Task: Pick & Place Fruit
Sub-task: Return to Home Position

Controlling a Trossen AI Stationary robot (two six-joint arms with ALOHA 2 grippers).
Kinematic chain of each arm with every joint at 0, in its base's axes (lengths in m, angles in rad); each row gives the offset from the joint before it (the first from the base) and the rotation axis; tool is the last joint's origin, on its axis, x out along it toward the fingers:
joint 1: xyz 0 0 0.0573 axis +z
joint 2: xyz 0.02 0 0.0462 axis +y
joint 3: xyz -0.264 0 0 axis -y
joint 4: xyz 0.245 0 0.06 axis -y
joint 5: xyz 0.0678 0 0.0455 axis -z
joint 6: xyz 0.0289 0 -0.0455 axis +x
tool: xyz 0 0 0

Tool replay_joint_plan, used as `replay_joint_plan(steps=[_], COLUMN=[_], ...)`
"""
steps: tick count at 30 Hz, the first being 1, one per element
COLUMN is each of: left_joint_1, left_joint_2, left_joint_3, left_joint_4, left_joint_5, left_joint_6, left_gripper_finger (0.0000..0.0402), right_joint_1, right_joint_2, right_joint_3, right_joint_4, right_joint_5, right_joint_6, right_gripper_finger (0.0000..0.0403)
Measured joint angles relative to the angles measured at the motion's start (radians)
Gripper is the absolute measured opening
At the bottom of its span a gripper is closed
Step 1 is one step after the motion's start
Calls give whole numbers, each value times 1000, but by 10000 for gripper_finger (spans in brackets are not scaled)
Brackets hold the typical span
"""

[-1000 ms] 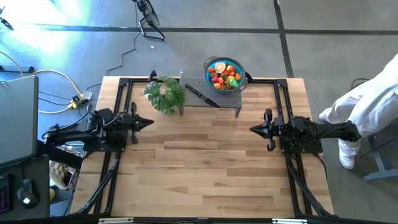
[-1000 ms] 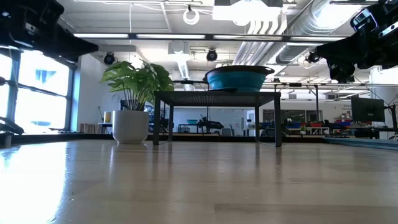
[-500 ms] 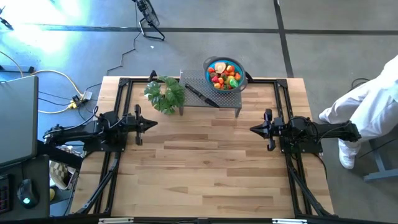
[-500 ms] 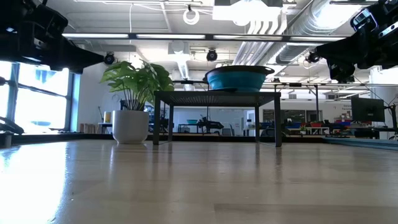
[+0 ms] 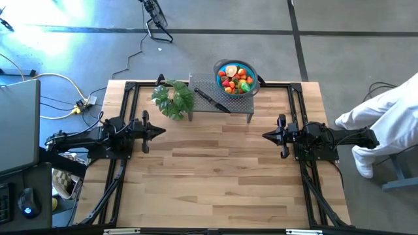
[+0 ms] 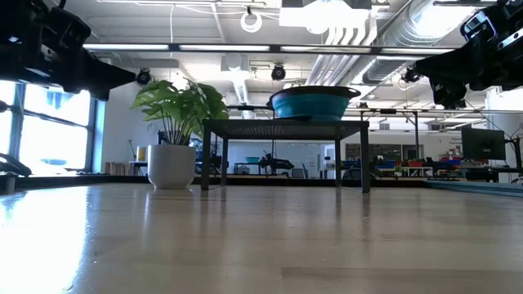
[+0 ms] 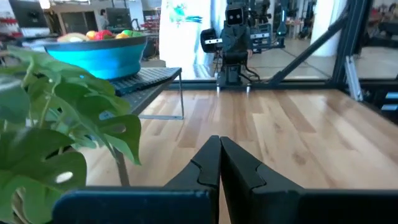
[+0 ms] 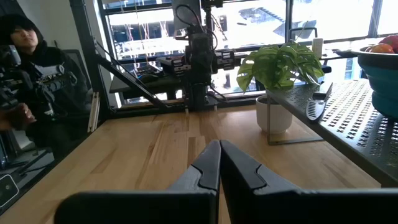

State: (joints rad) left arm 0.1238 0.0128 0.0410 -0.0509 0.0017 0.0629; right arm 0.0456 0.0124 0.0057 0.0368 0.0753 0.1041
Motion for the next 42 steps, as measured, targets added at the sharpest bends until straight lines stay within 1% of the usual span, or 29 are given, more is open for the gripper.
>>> replay_joint_plan(steps=[4, 42], left_joint_1=[0, 0], left_joint_2=[0, 0], left_joint_3=[-1, -2], left_joint_4=[4, 5], left_joint_5=[0, 6], left_joint_6=[-49, -42], left_gripper_finger=[6, 6], right_joint_1=[0, 0], right_joint_2=[0, 0], right_joint_3=[0, 0], right_joint_4=[0, 0], right_joint_5=[0, 0], right_joint_6=[0, 0], right_gripper_finger=[3, 3])
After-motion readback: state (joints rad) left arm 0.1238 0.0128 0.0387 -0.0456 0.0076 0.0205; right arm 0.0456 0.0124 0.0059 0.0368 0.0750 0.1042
